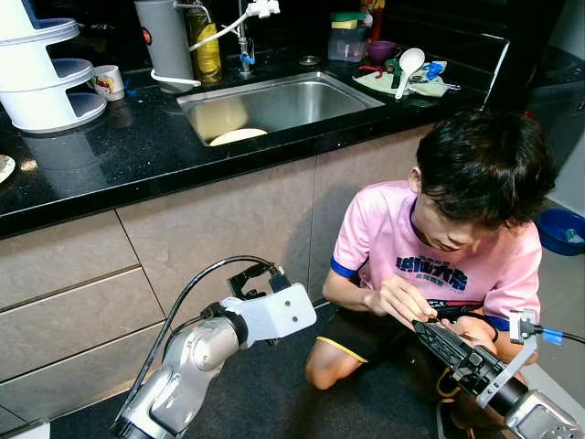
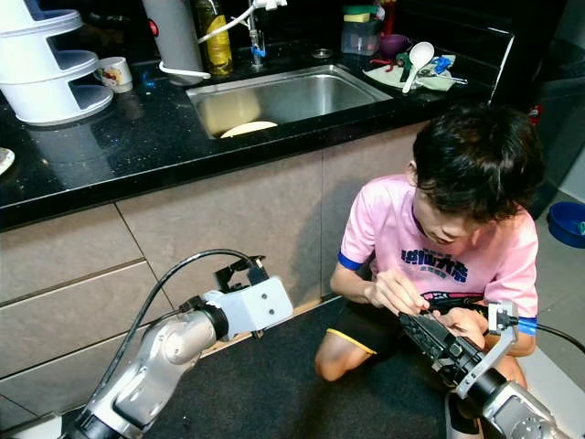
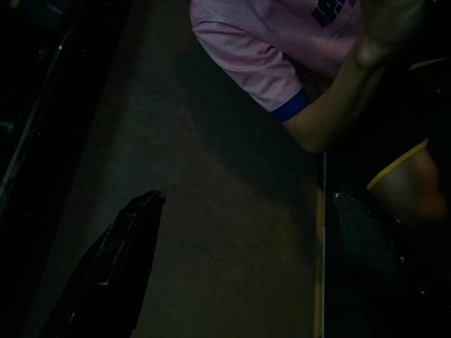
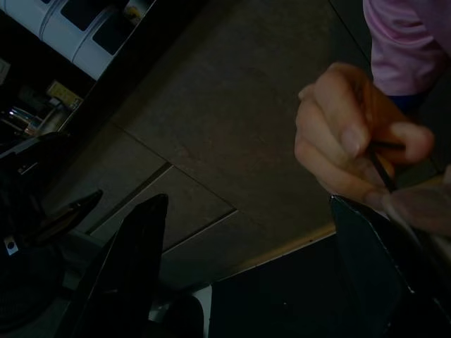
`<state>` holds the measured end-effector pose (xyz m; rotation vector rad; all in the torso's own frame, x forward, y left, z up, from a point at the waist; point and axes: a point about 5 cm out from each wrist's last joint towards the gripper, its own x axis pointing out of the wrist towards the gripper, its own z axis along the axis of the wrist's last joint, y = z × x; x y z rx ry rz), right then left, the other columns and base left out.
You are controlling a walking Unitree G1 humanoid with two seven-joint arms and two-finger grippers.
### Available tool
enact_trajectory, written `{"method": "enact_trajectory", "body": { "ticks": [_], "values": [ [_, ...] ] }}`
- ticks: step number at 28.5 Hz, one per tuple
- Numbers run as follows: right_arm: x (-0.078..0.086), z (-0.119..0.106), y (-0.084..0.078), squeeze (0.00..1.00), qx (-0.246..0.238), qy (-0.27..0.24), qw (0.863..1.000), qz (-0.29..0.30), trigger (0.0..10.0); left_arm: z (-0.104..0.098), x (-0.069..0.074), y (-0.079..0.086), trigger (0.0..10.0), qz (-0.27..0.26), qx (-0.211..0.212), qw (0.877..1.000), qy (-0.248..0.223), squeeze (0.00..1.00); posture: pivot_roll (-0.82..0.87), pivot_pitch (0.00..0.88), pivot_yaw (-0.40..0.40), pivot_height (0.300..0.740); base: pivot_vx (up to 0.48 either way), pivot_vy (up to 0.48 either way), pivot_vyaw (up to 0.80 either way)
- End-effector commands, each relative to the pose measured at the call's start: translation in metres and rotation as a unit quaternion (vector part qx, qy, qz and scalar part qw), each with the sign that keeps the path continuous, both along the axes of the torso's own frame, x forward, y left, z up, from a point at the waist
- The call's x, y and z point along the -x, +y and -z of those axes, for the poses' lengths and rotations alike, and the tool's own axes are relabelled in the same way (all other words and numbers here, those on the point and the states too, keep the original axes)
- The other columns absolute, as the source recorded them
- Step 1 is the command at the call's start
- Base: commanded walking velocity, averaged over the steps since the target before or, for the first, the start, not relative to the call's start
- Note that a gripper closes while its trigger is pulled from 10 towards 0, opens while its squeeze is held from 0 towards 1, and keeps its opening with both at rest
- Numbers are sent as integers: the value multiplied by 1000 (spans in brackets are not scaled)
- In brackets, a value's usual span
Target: Kitchen organization
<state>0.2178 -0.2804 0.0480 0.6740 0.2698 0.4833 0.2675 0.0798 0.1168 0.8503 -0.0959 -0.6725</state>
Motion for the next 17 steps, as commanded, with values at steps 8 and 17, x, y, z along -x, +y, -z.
{"method": "enact_trajectory", "body": {
  "ticks": [8, 17],
  "values": [
    [-2, 1, 4, 0, 0, -1, 1000, -2, 10000, 5, -1, 0, 10000, -3, -9, 1000, 7, 0, -30, 0, -12, 740, 0, 0, 0],
    [-2, 2, 4, 0, -1, 0, 1000, -2, 10000, 5, 0, 0, 10000, -3, -8, 1000, 7, 0, -31, 0, -11, 740, 0, 0, 0]
  ]
}}
